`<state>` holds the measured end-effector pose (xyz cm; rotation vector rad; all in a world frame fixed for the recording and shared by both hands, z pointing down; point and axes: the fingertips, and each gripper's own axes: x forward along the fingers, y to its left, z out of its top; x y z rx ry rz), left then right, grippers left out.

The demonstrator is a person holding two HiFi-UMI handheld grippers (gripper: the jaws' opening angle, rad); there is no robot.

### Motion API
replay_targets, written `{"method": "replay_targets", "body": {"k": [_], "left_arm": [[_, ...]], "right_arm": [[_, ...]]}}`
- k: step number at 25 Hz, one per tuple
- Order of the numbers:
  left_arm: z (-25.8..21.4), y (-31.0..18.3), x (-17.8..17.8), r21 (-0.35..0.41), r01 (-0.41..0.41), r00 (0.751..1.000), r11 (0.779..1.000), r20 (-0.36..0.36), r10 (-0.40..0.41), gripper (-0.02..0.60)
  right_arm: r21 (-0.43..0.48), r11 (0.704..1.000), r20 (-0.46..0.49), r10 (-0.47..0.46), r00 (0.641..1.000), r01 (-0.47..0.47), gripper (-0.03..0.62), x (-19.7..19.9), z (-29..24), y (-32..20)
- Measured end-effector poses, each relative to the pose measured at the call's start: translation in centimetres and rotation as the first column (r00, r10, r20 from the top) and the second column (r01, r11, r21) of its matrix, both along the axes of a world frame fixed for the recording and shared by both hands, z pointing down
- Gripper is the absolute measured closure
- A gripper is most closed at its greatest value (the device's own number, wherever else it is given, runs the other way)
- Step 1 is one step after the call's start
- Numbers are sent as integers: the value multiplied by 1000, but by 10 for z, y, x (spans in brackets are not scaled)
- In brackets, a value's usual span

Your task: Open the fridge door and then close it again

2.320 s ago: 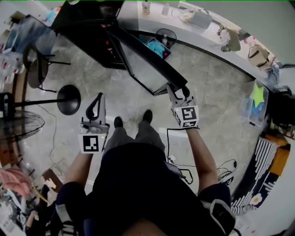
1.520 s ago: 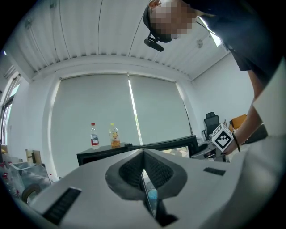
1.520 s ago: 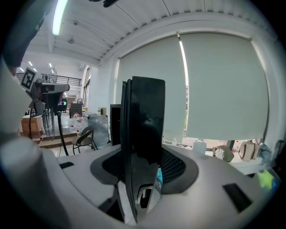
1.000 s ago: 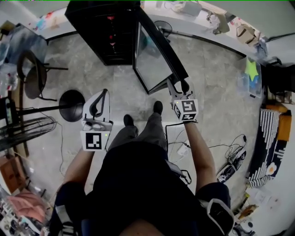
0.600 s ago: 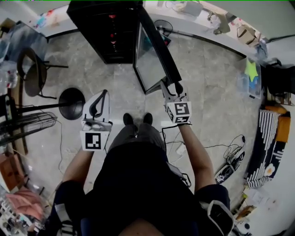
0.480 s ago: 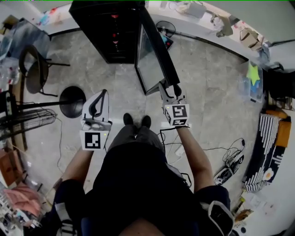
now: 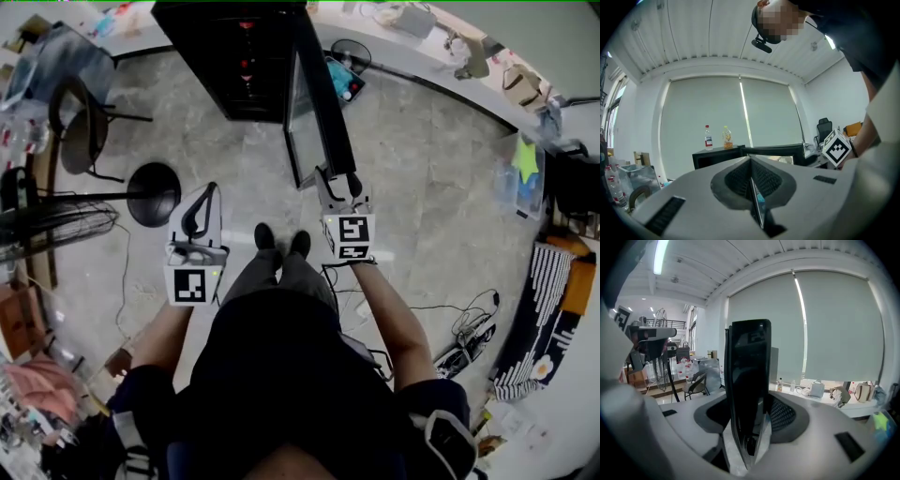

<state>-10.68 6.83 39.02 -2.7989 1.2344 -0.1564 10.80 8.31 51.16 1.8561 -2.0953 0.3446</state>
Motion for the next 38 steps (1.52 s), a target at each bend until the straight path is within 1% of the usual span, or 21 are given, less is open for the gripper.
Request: {"method": "replay_targets", "body": {"k": [2,6,11,14,19,27,33,38], "left_arm": [[-1,-1,-3,2,6,1000,1000,-12,-6,558],[2,0,-11,-4,11,1000,1000,0,-11,558],[0,-3,-23,-1,24,1000,1000,-11,-24,558],[0,-5,-32,4,30,1000,1000,-6,-30,558],[1,-7,-45,-1,42,999,999,-18,-42,558],[6,-10,-58,-7,59,998,998,-5,-59,558],[3,-11,-74,4,85,996,996,-3,-85,558],[3,-14,-82,2,107,994,994,-4,-107,558]], "right_arm": [[-1,1000,2,-3,1000,3,359,-5,0,-1],[13,1000,12,-8,1000,8,354,-17,-3,-2],[7,1000,14,-23,1000,23,349,-39,-3,-5],[-1,1000,15,-29,999,30,345,-50,-4,-6],[-7,1000,18,-3,1000,3,340,-67,-3,-10],[-19,1000,21,-8,1000,8,332,-93,-1,-17],[-29,998,9,-48,999,49,328,-114,-3,-22],[-33,998,15,-56,998,57,324,-120,-2,-28]]}}
